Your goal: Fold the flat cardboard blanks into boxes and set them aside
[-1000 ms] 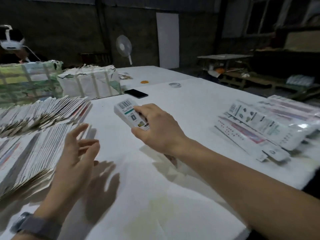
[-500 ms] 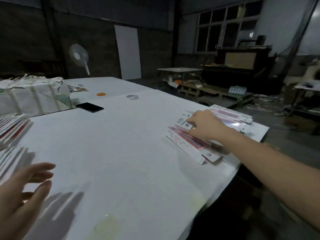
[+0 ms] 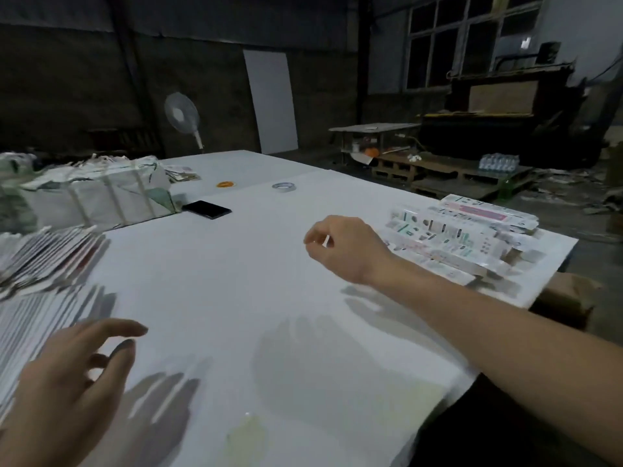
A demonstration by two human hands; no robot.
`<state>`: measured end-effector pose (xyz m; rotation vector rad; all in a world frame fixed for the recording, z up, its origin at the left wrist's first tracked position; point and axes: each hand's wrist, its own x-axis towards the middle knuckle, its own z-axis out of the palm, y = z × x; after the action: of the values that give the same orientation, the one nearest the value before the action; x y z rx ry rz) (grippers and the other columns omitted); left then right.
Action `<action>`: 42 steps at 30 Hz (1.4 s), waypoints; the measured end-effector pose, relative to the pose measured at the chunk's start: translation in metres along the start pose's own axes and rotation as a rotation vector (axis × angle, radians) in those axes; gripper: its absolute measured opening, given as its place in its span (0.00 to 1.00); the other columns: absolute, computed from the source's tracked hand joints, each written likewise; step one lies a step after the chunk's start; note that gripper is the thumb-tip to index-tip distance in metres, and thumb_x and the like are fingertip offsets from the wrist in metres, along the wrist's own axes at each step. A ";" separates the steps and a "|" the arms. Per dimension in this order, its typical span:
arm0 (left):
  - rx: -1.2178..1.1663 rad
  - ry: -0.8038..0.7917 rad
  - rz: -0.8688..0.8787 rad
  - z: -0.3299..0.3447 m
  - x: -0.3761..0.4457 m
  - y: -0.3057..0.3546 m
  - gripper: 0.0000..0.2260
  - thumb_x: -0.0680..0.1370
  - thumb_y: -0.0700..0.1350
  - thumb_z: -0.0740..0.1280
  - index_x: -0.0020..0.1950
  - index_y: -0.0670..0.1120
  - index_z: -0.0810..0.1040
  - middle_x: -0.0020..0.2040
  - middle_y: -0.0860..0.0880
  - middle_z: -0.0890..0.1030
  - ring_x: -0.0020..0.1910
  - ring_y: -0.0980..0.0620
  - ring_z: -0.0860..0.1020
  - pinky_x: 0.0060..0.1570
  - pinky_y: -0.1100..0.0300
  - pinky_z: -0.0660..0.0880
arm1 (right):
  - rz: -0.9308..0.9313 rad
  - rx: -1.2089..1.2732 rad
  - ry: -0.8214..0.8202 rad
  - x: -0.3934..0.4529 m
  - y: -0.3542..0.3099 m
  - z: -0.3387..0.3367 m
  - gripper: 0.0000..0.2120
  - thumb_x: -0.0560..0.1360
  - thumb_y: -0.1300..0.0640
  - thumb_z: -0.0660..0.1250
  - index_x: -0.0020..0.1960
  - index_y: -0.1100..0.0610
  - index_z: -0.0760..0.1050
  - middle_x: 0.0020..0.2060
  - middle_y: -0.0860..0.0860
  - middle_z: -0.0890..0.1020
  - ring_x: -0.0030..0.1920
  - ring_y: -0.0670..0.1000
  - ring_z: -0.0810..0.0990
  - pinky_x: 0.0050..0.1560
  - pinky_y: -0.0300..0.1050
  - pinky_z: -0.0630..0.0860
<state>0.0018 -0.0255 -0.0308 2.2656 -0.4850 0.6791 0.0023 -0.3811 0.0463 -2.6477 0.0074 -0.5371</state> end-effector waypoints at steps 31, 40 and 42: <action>0.497 0.222 -0.234 -0.066 0.010 -0.012 0.31 0.72 0.30 0.59 0.72 0.53 0.71 0.63 0.45 0.80 0.54 0.39 0.78 0.46 0.51 0.72 | -0.256 0.800 -0.114 -0.012 -0.227 0.169 0.09 0.74 0.59 0.67 0.41 0.46 0.79 0.28 0.41 0.78 0.34 0.43 0.76 0.43 0.44 0.75; -0.979 0.191 -0.593 -0.054 0.017 0.012 0.33 0.73 0.21 0.60 0.61 0.58 0.74 0.53 0.46 0.82 0.34 0.53 0.84 0.23 0.60 0.74 | 0.016 0.896 -0.276 -0.001 -0.197 0.137 0.23 0.78 0.48 0.69 0.70 0.45 0.66 0.49 0.45 0.77 0.48 0.45 0.79 0.50 0.46 0.75; -0.970 0.061 -0.595 -0.048 0.014 0.011 0.36 0.72 0.21 0.63 0.62 0.62 0.72 0.57 0.44 0.81 0.40 0.49 0.86 0.27 0.53 0.77 | 0.059 0.944 -0.290 -0.005 -0.184 0.135 0.32 0.77 0.48 0.70 0.76 0.45 0.59 0.54 0.45 0.76 0.53 0.47 0.80 0.53 0.49 0.76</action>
<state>-0.0089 -0.0004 0.0125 1.3403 -0.0464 0.1306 0.0334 -0.1586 0.0097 -1.7623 -0.2035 -0.0745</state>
